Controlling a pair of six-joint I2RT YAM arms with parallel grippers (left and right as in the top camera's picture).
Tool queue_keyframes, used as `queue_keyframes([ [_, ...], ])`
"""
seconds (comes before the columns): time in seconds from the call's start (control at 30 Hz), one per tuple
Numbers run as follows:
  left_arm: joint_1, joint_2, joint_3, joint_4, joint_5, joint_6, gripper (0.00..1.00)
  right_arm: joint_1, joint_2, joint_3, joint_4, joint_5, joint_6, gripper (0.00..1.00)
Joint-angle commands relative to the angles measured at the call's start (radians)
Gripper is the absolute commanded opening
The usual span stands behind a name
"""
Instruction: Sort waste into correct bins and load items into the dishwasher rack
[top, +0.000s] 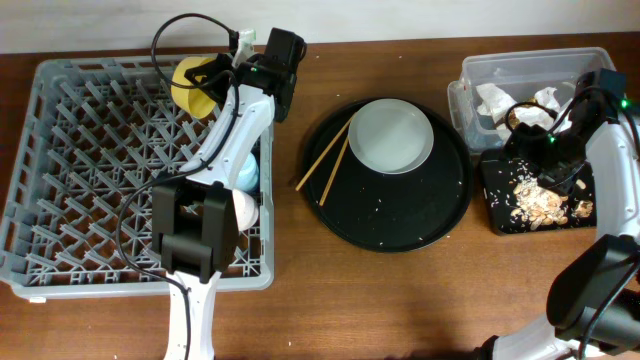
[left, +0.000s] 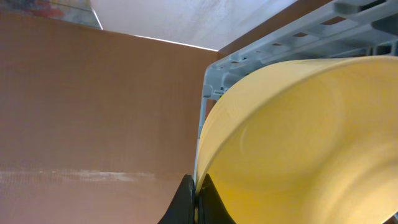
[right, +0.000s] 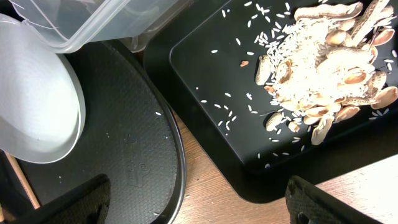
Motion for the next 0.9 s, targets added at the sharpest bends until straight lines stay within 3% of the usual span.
queue_keyframes([
  [0.0, 0.005, -0.023, -0.004, 0.002, -0.034, 0.059, 0.00, 0.001, -0.010, 0.000, 0.000, 0.009, 0.005, 0.91],
  [0.13, 0.011, -0.023, -0.004, -0.001, -0.231, 0.065, 0.00, 0.001, -0.010, 0.000, 0.000, 0.009, 0.005, 0.91],
  [0.2, 0.004, -0.025, -0.004, 0.003, -0.230, 0.018, 0.00, 0.001, -0.010, 0.000, 0.000, 0.010, 0.005, 0.91],
  [0.37, 0.007, -0.023, -0.004, 0.004, -0.002, 0.000, 0.00, 0.001, -0.010, 0.000, 0.005, 0.010, 0.005, 0.91],
  [0.87, 0.059, 0.005, -0.004, 0.069, 0.006, 0.013, 0.00, 0.001, -0.010, 0.000, 0.008, 0.009, 0.005, 0.91],
])
